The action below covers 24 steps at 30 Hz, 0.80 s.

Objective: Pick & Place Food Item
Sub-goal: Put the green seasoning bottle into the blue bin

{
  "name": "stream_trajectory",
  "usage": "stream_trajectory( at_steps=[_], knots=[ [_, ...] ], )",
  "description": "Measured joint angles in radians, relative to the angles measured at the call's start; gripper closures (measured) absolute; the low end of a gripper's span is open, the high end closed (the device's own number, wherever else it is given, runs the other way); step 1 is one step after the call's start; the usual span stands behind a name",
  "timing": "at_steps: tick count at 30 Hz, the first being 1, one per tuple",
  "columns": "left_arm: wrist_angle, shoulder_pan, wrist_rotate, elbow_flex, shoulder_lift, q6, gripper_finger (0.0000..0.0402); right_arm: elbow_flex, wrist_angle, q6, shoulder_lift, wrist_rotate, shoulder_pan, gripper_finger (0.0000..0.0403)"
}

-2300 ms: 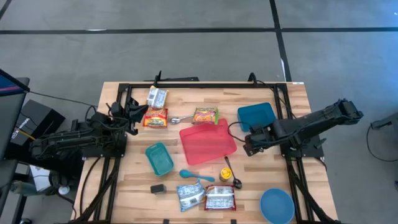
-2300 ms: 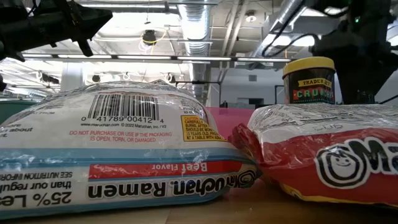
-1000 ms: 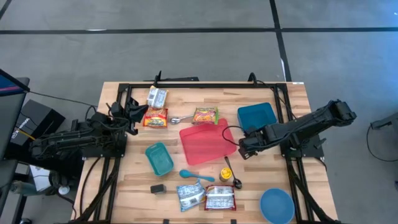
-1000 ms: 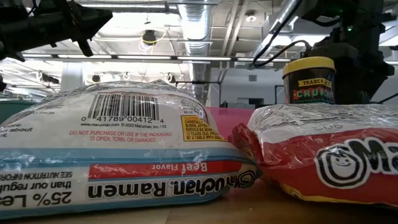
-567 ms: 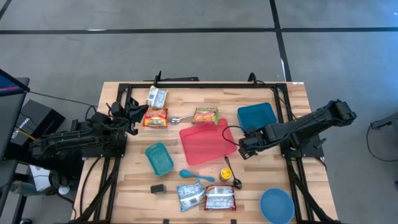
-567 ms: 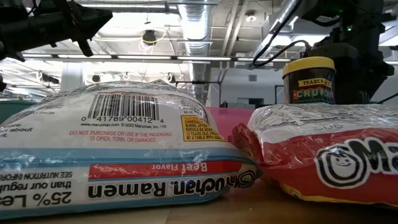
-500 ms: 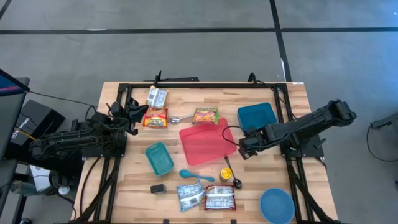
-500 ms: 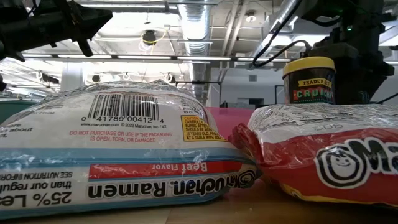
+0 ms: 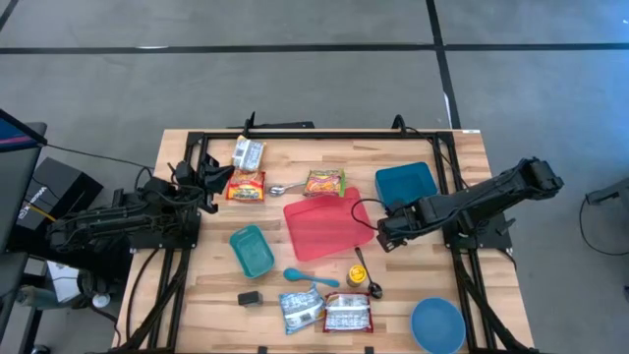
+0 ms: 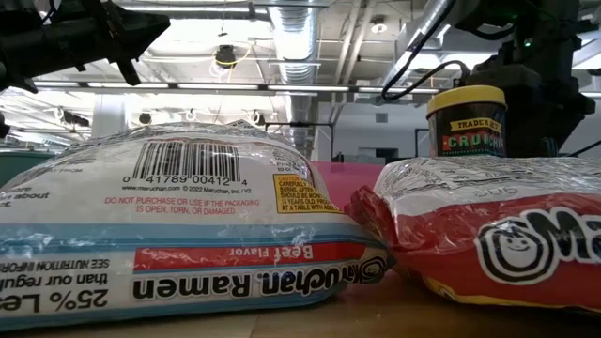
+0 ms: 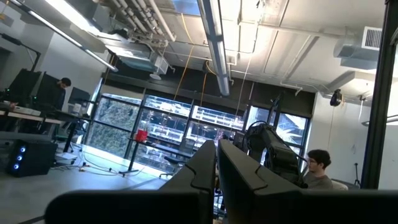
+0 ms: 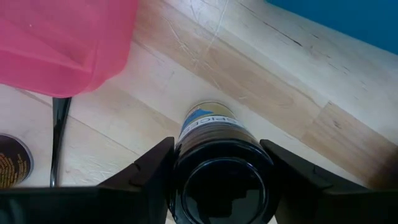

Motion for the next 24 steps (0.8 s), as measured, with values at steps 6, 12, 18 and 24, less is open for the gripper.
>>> stream_trajectory(
  at_steps=[6, 12, 18, 24],
  knots=[
    [0.0, 0.0, 0.0, 0.0, 0.0, 0.0, 0.0389, 0.0, 0.0, 0.0, 0.0, 0.0, 0.0, 0.0206],
    [0.0, 0.0, 0.0, 0.0, 0.0, 0.0, 0.0389, 0.026, -0.031, -0.017, 0.002, -0.004, 0.002, 0.0206],
    [0.0, 0.0, 0.0, 0.0, 0.0, 0.0, 0.0389, 0.136, -0.106, -0.066, 0.002, 0.0, 0.017, 0.0206],
    [0.0, 0.0, 0.0, 0.0, 0.0, 0.0, 0.0389, 0.262, -0.179, -0.132, 0.001, 0.039, 0.022, 0.0206]
  ],
)
